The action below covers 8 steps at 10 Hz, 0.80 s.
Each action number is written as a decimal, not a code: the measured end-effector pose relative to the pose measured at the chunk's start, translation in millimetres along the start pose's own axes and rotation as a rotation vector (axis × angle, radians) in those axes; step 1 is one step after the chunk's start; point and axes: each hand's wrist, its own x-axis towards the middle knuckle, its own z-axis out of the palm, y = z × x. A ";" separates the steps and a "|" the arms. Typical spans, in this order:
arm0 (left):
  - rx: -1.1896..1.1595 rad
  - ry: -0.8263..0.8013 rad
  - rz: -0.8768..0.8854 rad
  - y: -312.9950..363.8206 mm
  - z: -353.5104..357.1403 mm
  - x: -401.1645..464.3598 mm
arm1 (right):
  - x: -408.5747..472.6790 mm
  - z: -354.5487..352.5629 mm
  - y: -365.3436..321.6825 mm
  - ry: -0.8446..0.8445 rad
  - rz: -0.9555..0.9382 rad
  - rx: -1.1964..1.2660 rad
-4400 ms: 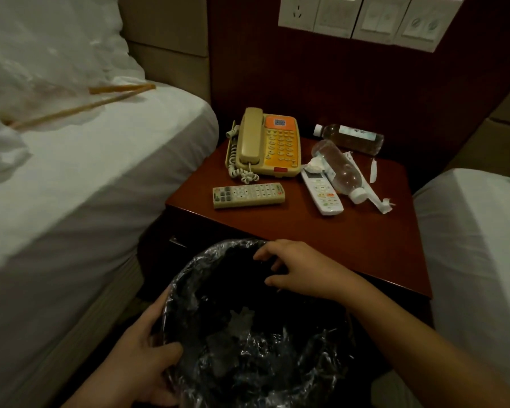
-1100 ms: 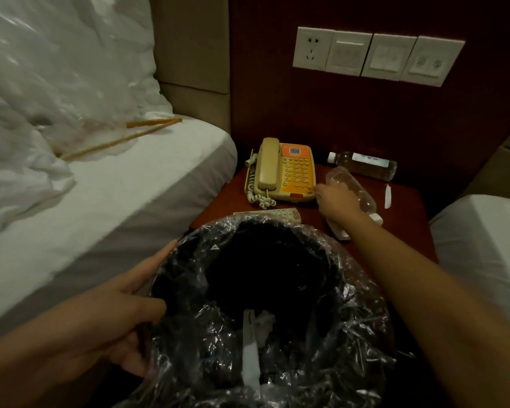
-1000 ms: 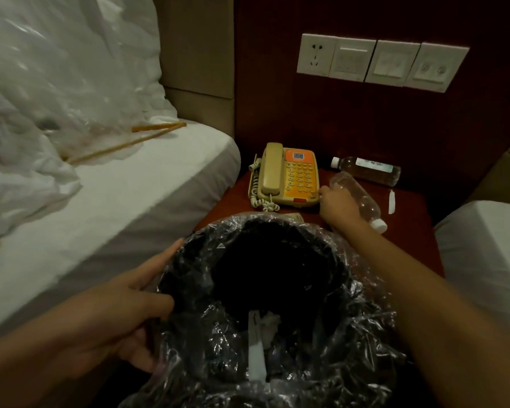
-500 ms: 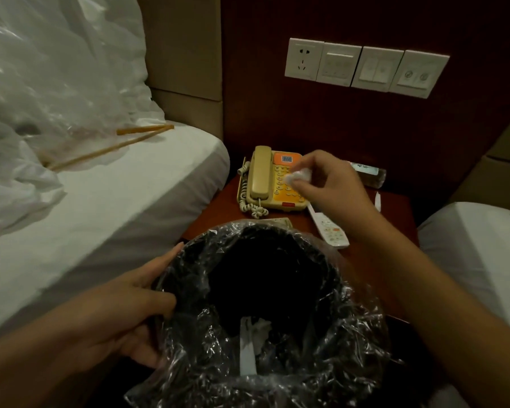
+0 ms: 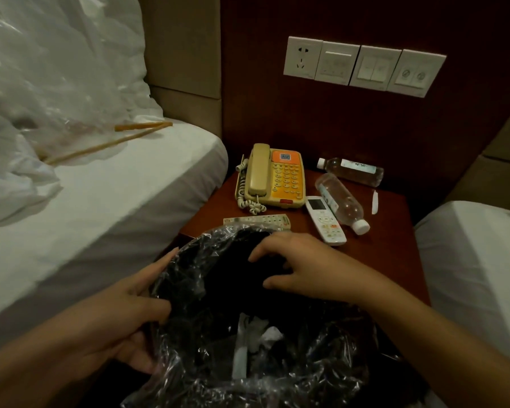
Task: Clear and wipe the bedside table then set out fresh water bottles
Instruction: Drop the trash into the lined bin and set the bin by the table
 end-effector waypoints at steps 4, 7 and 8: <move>0.132 0.057 0.176 -26.8 -10.0 28.6 | 9.2 -48.2 133.5 0.511 0.415 0.336; 0.102 0.092 0.169 -17.6 -0.4 19.2 | 20.3 -16.2 267.8 0.374 0.782 0.009; 0.039 0.039 0.061 -9.8 4.3 13.0 | 16.8 -7.4 266.8 0.254 0.785 -0.071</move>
